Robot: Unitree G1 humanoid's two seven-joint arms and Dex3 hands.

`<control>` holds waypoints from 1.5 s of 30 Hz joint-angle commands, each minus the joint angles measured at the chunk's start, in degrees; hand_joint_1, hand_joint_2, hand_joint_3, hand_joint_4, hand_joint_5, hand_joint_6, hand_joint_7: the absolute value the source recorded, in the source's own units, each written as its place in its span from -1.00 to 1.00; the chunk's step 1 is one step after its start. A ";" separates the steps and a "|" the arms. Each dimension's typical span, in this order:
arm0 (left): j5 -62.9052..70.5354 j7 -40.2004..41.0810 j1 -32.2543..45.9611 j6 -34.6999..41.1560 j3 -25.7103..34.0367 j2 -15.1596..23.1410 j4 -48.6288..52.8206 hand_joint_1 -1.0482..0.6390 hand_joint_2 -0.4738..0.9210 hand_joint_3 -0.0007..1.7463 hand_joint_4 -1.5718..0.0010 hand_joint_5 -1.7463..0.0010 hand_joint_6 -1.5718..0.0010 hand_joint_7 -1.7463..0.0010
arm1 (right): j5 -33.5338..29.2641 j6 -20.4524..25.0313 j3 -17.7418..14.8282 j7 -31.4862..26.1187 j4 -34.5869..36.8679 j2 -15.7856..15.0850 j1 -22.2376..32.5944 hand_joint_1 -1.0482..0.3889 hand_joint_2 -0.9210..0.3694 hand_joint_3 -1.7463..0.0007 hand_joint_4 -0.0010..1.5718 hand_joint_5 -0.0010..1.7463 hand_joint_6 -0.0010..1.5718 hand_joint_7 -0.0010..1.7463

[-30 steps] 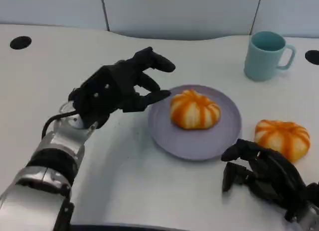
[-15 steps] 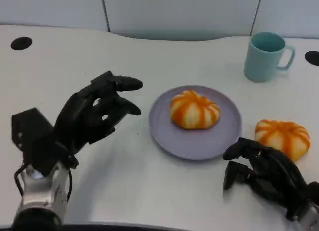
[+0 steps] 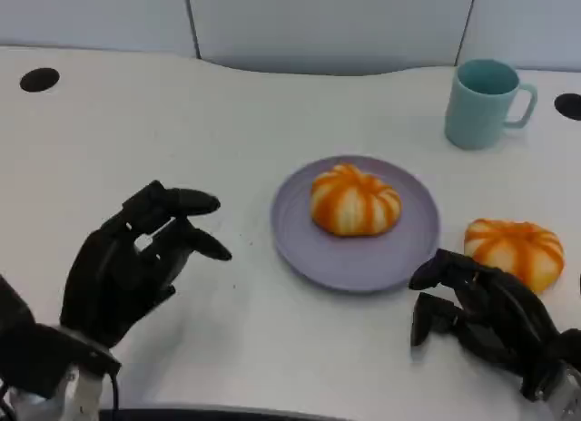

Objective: Grasp the bread from the table and place it into the plate.

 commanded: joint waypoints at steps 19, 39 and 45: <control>-1.10 0.81 8.26 2.09 3.02 -1.52 1.86 -0.65 1.00 -0.83 0.45 -0.92 0.47 -0.58 | -1.21 -0.39 -0.37 -0.22 3.67 -1.65 1.44 -0.26 -1.00 0.86 -0.23 0.81 -0.11 0.24; 0.00 1.71 5.48 2.93 5.90 -1.34 8.64 -0.67 1.00 -0.89 0.42 -1.00 0.43 -0.73 | -1.07 -2.08 -1.44 1.28 6.78 -2.44 -0.02 -0.30 -1.00 0.89 -0.13 0.95 -0.10 0.26; -0.52 0.80 5.17 2.62 6.44 -1.20 9.00 -0.67 1.00 -0.87 0.39 -1.00 0.43 -0.72 | -1.80 -2.19 -0.36 0.23 4.36 -1.96 0.74 -0.31 -1.00 0.88 -0.17 0.95 -0.09 0.28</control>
